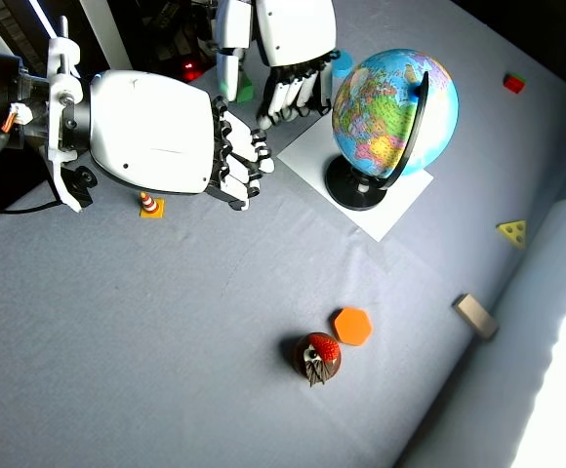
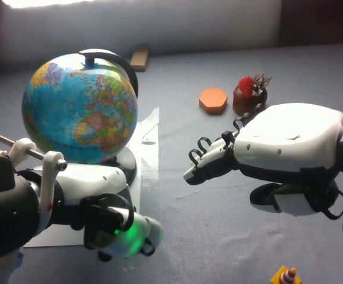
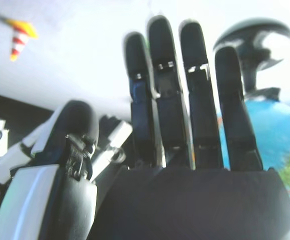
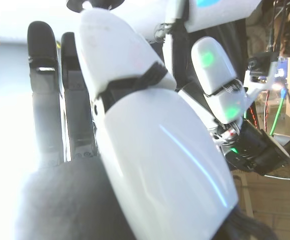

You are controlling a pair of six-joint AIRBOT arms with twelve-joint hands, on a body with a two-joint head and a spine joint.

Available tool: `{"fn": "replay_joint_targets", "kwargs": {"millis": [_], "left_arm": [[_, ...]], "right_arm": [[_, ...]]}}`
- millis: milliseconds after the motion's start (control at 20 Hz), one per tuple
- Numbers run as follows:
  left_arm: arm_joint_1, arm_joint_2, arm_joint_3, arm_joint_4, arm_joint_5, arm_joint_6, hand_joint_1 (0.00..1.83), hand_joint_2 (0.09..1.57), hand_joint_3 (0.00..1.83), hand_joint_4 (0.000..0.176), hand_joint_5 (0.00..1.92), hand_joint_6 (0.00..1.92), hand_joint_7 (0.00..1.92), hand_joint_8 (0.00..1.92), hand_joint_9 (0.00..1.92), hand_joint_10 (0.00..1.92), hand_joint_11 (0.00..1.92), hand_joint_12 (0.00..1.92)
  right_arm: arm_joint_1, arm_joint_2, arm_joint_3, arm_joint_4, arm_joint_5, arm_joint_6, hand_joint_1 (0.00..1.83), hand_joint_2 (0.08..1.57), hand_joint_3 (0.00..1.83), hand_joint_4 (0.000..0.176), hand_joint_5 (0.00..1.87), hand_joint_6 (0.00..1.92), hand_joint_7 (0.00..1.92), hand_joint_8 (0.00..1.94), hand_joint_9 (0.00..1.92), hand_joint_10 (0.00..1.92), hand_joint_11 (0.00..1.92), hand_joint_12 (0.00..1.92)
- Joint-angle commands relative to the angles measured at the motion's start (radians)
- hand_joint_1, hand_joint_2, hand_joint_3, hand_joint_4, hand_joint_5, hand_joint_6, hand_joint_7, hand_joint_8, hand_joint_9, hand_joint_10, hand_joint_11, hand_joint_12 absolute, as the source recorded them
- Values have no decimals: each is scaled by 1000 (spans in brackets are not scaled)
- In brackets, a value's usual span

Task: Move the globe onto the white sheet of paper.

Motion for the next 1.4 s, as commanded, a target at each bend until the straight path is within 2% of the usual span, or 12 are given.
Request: {"fn": "replay_joint_targets", "kwargs": {"millis": [0, 200, 300, 350, 650, 700, 800, 850, 950, 1000, 1100, 1350], "left_arm": [[-13, 1, -1, 34, 28, -1, 338, 1371, 4, 0, 944, 1055, 980, 1303, 862, 1631, 596, 1915], [-17, 12, -2, 30, 25, -1, 451, 1387, 4, 0, 977, 1171, 1014, 1488, 924, 1785, 729, 1920], [-22, 18, -3, 30, 25, -1, 610, 1378, 0, 0, 979, 1380, 1053, 1611, 977, 1856, 831, 1921], [-25, 20, -5, 29, 25, -1, 701, 1385, 1, 0, 965, 1586, 1063, 1732, 1011, 1908, 883, 1921], [-27, 24, -3, 22, 23, 7, 774, 1412, 6, 0, 943, 1804, 1046, 1900, 1051, 1920, 923, 1921], [-27, 27, -2, 22, 29, 14, 785, 1414, 5, 0, 942, 1843, 1063, 1917, 1085, 1921, 962, 1921], [-31, 29, -1, 19, 28, 30, 785, 1414, 5, 0, 942, 1843, 1063, 1917, 1085, 1921, 962, 1921], [-32, 29, 0, 17, 28, 37, 805, 1412, 3, 0, 955, 1818, 1078, 1920, 1103, 1921, 987, 1921], [-32, 30, 0, 16, 27, 44, 805, 1412, 3, 0, 955, 1818, 1078, 1920, 1103, 1921, 987, 1921], [-33, 30, 0, 16, 22, 45, 812, 1414, 3, 0, 969, 1798, 1084, 1921, 1108, 1921, 999, 1921], [-33, 30, 0, 10, 20, 61, 824, 1413, 2, 0, 972, 1782, 1085, 1921, 1107, 1921, 995, 1921], [-33, 30, -3, 5, 12, 64, 824, 1414, 2, 0, 978, 1778, 1090, 1921, 1121, 1921, 999, 1921]], "right_arm": [[3, 5, -4, -34, -95, 2, 352, 1286, 10, 0, 844, 1401, 987, 1409, 901, 1756, 768, 1920], [2, 5, -4, -29, -93, 3, 443, 1317, 15, 0, 867, 1508, 1061, 1546, 991, 1888, 934, 1921], [2, 5, -4, -23, -93, 3, 528, 1353, 24, 0, 973, 1599, 1161, 1625, 1076, 1914, 1024, 1921], [0, 5, -4, -20, -93, 3, 620, 1378, 29, 0, 1017, 1843, 1184, 1813, 1133, 1920, 1086, 1921], [-14, 5, -4, -20, -103, -10, 746, 1410, 39, 0, 1046, 1918, 1216, 1934, 1202, 1921, 1185, 1921], [-16, 5, -3, -20, -103, -10, 880, 1018, 820, 0, 750, 1920, 1233, 1940, 1224, 1921, 1211, 1921], [-17, 5, -2, -20, -103, -10, 880, 1018, 820, 0, 750, 1920, 1233, 1940, 1224, 1921, 1211, 1921], [-17, 5, -2, -20, -103, -10, 930, 868, 1093, 0, 743, 1921, 1240, 1941, 1233, 1921, 1255, 1921], [-18, 5, -2, -20, -103, -10, 930, 868, 1093, 0, 743, 1921, 1240, 1941, 1233, 1921, 1255, 1921], [-18, 5, -2, -20, -103, -10, 837, 1031, 795, 0, 1004, 1921, 1250, 1941, 1249, 1921, 1278, 1921], [-20, 5, -2, -20, -103, -10, 796, 1137, 597, 0, 1096, 1921, 1271, 1941, 1271, 1921, 1295, 1921], [-21, 5, -2, -20, -103, -10, 788, 1213, 444, 0, 1099, 1921, 1278, 1941, 1286, 1921, 1303, 1921]]}}
